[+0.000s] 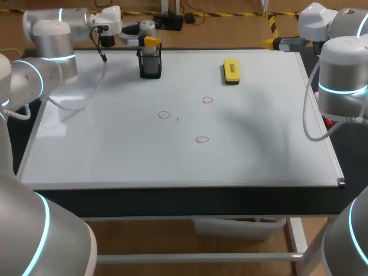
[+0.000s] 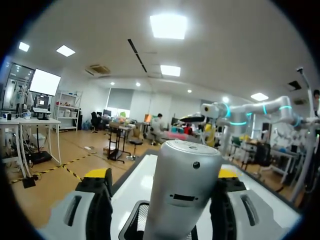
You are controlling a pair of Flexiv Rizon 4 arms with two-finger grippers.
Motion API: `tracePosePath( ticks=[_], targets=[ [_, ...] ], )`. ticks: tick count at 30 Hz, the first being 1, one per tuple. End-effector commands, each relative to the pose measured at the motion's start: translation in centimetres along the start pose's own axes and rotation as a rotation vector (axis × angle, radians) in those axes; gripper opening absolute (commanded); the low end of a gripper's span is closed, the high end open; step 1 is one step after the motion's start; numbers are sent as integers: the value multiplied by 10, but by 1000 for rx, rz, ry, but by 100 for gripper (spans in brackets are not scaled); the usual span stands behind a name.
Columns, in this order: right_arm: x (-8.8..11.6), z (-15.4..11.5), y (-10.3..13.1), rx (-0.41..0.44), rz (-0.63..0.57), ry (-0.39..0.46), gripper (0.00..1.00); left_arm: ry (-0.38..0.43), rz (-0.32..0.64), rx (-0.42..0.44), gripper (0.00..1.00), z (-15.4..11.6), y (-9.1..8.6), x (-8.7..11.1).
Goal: Pick up the inspection probe, press it on each red-marked spot on the whiteboard one by one, put down the probe, pick up the eraser, and wipe off all the red marks.
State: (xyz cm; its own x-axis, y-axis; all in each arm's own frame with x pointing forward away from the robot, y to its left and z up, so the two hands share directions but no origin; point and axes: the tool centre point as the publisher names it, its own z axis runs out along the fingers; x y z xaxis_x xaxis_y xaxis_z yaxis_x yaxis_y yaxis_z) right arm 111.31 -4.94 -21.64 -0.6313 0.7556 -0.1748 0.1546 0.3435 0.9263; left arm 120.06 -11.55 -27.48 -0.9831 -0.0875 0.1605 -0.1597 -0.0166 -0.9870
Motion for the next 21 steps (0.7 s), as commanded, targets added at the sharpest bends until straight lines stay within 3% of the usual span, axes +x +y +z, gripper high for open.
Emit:
tracePosePath(
  ticks=[1, 9, 21],
  targets=[
    [0, 0, 0, 2, 0, 1, 100, 136, -1, 4, 0, 2, 4, -9],
    [0, 0, 0, 2, 0, 1, 100, 148, 16, 5, 0, 0, 0, -6],
    [0, 0, 0, 2, 0, 1, 100, 142, 80, 22, 0, -8, -27, 13]
  ],
)
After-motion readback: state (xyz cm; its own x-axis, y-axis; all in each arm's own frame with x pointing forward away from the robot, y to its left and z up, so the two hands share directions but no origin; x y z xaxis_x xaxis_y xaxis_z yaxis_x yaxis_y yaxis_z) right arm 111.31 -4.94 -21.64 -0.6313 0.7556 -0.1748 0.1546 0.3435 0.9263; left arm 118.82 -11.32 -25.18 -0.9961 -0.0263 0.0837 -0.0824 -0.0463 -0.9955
